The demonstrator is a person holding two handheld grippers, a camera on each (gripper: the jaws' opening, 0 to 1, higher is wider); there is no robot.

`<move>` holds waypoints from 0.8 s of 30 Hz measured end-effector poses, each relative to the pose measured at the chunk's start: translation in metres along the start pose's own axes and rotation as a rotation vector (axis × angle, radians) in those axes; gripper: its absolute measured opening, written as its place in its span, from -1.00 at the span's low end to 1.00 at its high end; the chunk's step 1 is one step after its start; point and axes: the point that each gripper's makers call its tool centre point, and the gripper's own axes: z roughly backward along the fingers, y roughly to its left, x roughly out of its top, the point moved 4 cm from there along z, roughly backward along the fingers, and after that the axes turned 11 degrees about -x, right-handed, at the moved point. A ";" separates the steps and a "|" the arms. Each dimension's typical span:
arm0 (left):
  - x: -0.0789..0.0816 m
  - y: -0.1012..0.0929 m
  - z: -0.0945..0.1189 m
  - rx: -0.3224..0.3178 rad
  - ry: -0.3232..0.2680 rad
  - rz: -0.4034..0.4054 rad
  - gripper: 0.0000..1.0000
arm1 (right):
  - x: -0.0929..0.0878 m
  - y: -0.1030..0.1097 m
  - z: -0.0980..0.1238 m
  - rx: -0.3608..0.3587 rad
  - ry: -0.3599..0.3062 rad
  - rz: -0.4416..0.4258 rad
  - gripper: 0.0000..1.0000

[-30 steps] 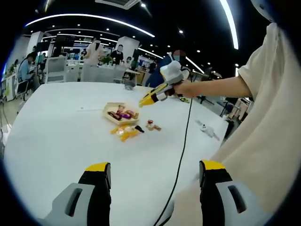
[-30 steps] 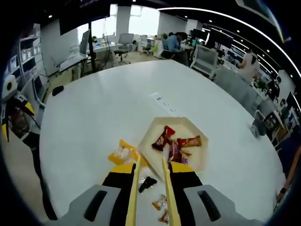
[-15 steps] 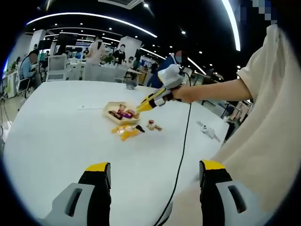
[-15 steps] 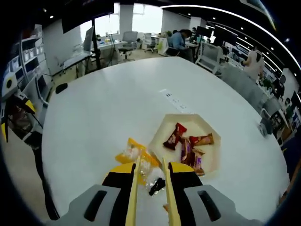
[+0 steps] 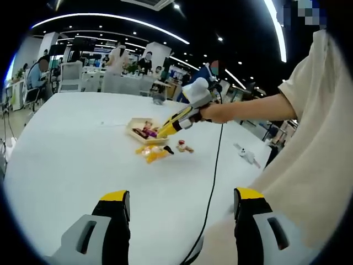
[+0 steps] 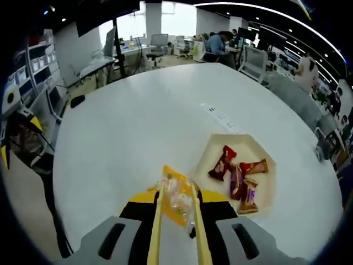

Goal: Place the target food into the container with the food tongs after gripping and lifting it, then release it inside without dropping or visibly crushing the food.

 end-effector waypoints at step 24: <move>-0.004 0.007 0.007 0.019 -0.003 0.026 0.54 | -0.002 0.018 -0.026 0.048 0.049 0.006 -0.45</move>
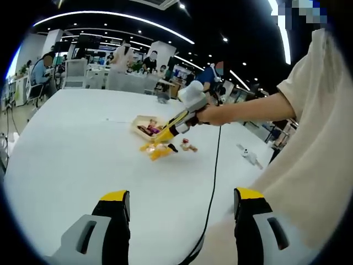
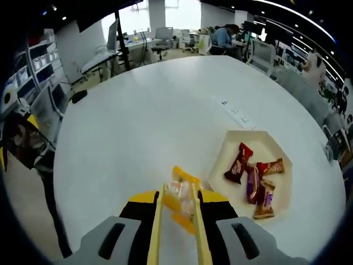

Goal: Place the target food into the container with the food tongs after gripping and lifting it, then release it inside without dropping or visibly crushing the food.

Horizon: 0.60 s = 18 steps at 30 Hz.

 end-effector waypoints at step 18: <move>-0.001 0.007 0.001 0.012 -0.006 0.022 0.54 | -0.006 0.004 -0.014 0.019 0.075 -0.045 -0.44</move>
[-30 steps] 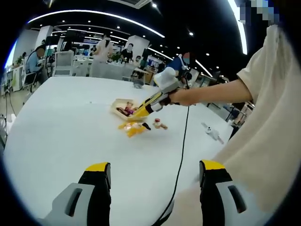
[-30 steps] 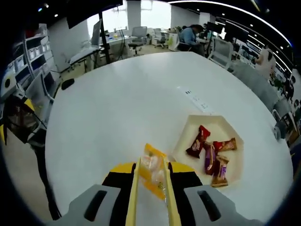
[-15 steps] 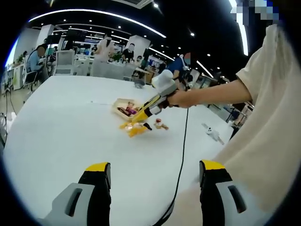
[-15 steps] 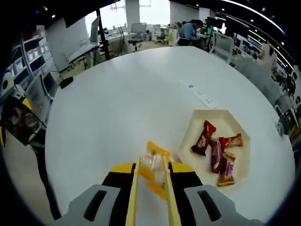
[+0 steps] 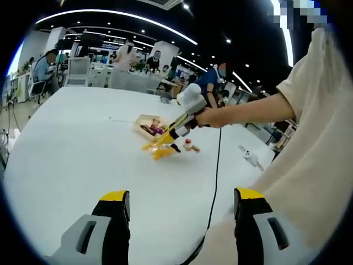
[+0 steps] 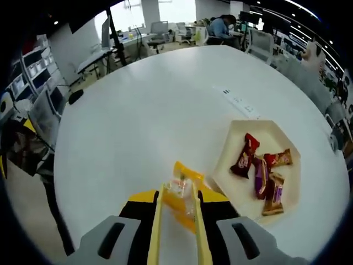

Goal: Place the target food into the container with the food tongs after gripping and lifting it, then release it inside without dropping or visibly crushing the food.

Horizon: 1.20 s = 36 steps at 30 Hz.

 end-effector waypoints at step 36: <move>-0.005 0.008 -0.004 0.009 0.015 0.036 0.54 | -0.006 0.001 -0.021 0.011 0.078 -0.026 -0.43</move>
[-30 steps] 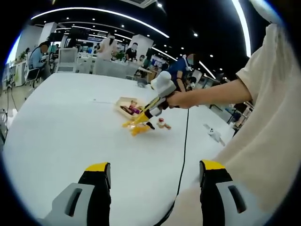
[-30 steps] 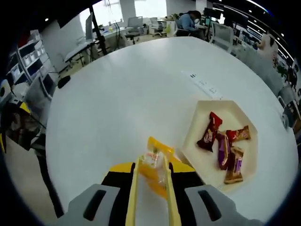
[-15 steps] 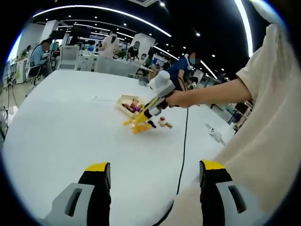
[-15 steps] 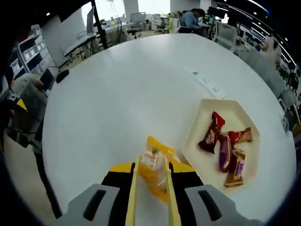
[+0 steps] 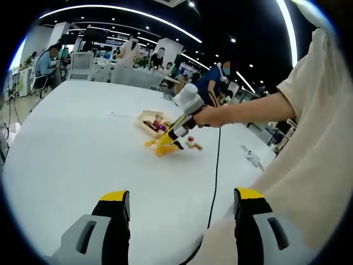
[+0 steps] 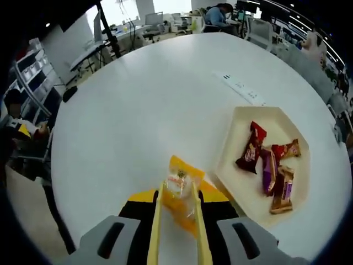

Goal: Place the target food into the container with the food tongs after gripping and lifting it, then release it inside without dropping or visibly crushing the food.

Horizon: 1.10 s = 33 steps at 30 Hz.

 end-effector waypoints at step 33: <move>0.002 0.005 -0.001 0.008 0.002 0.014 0.54 | 0.005 0.011 -0.008 0.008 -0.029 0.053 -0.49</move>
